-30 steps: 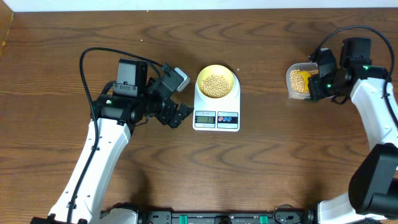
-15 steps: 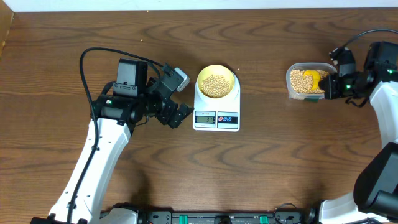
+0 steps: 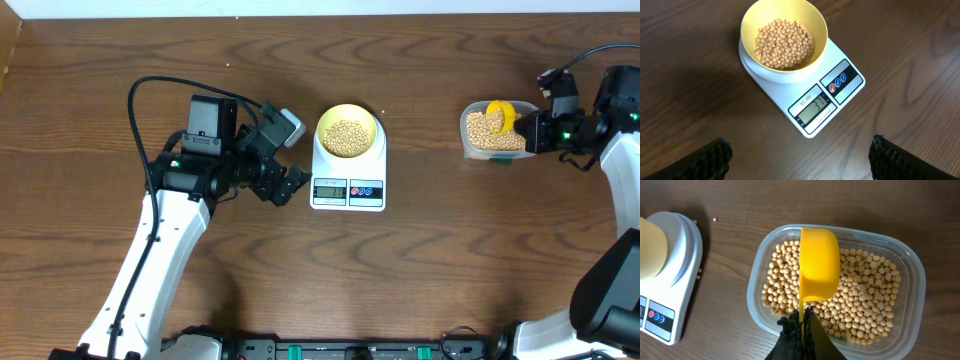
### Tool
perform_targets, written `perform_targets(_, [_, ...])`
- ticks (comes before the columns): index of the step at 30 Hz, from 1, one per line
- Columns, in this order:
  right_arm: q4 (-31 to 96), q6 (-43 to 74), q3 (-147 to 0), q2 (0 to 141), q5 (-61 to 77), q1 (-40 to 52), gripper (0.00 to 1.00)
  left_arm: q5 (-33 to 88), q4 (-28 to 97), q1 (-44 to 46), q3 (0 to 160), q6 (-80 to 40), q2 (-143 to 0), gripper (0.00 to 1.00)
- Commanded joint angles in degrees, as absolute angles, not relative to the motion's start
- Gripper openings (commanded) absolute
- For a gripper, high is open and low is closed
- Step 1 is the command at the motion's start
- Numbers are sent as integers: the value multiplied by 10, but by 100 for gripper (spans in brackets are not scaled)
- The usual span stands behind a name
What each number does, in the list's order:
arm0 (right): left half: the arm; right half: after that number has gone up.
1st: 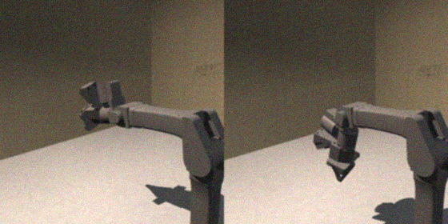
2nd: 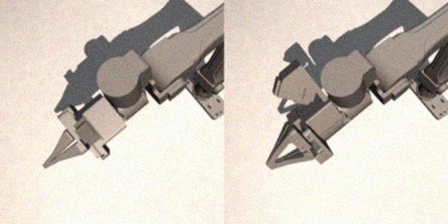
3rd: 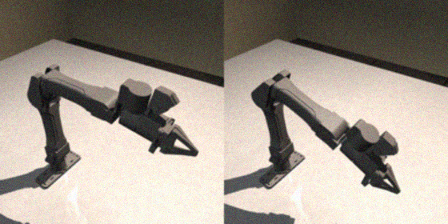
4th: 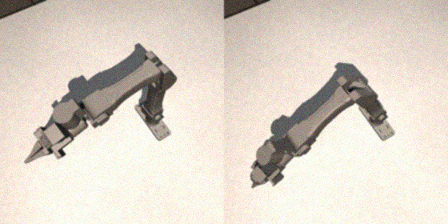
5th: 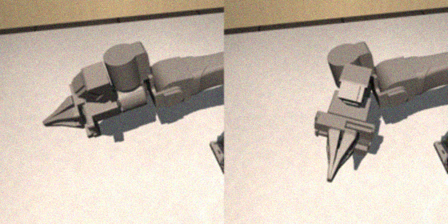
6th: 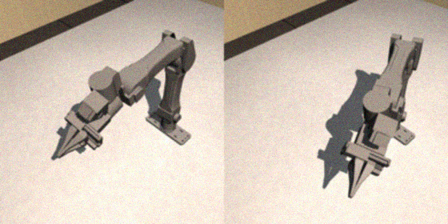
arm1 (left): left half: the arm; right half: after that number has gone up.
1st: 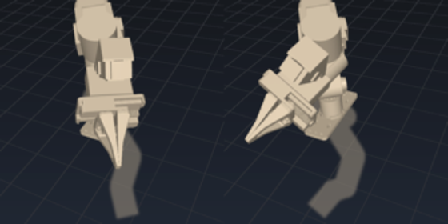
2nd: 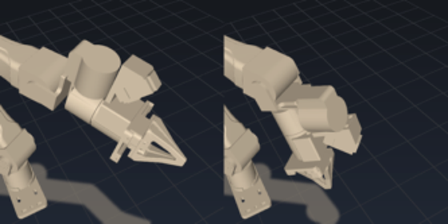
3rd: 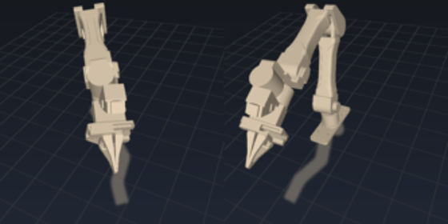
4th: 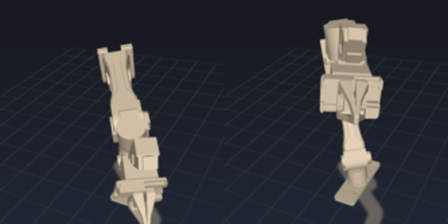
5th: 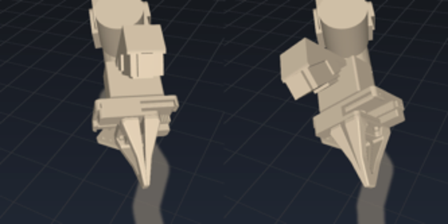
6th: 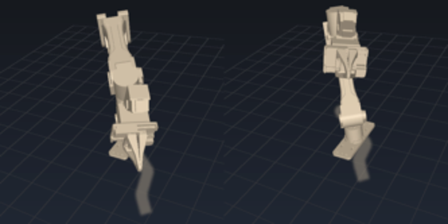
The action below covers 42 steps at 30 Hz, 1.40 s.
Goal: Scoop item into bowl and weigh 50g on scale
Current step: 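Scoop soybeans in the tub with the right gripper, then lift the filled scoop and carry it left over the bowl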
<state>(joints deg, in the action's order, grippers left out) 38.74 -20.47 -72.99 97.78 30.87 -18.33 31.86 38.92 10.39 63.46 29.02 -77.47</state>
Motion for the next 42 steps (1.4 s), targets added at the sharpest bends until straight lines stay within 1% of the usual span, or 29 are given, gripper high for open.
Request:
perform_targets(1, [385,-199,-731,981,345,-187,1,329,389,103,640,300,-768,90])
perform_targets(14, [386,-195,-731,981,461,-216,1,329,389,103,640,300,-768,90])
perform_targets(23, [371,-142,-731,981,537,-224,1,330,389,103,640,300,-768,90])
perform_targets(26, [349,-99,-731,981,557,-216,1,330,389,103,640,300,-768,90])
perform_targets(30, [291,-28,-731,981,557,-177,1,329,389,103,640,300,-768,90])
perform_targets(34, [230,9,-731,981,554,-132,1,329,389,103,640,300,-768,90])
perform_targets(41, [149,91,-731,981,488,-43,1,330,389,103,640,300,-768,90])
perform_targets(42, [131,106,-731,981,481,-17,1,330,389,103,640,300,-768,90])
